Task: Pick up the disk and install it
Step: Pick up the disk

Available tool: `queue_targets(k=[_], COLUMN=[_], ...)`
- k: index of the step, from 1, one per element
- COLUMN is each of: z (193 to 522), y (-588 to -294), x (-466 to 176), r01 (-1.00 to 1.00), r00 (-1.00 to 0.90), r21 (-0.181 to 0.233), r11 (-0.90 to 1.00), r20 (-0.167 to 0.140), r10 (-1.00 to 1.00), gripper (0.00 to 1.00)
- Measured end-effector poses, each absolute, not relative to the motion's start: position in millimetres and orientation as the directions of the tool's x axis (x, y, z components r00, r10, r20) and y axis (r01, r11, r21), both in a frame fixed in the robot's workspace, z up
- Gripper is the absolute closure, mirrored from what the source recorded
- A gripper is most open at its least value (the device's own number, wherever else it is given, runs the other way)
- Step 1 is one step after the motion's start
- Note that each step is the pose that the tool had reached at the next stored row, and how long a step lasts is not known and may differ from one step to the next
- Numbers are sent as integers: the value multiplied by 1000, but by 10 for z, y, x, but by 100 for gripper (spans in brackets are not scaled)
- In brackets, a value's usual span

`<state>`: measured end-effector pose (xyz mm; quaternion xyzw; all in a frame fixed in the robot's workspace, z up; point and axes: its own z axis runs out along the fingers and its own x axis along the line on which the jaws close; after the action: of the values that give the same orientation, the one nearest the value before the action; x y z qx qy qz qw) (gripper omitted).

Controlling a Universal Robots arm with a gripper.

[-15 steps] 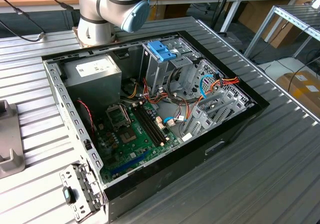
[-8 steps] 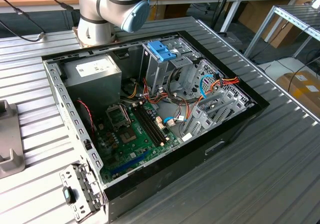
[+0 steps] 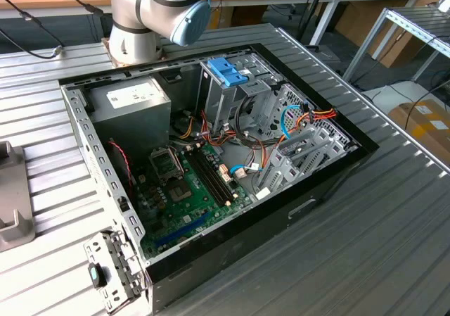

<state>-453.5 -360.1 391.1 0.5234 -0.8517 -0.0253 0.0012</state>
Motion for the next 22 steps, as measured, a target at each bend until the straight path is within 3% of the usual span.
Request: queue_targets(k=[22], z=[3911], y=[-3601], x=[-4535], r01=[-934], r00=[-355], r21=[44], r11=[354], r20=[-24], r10=[-935], gripper=[90])
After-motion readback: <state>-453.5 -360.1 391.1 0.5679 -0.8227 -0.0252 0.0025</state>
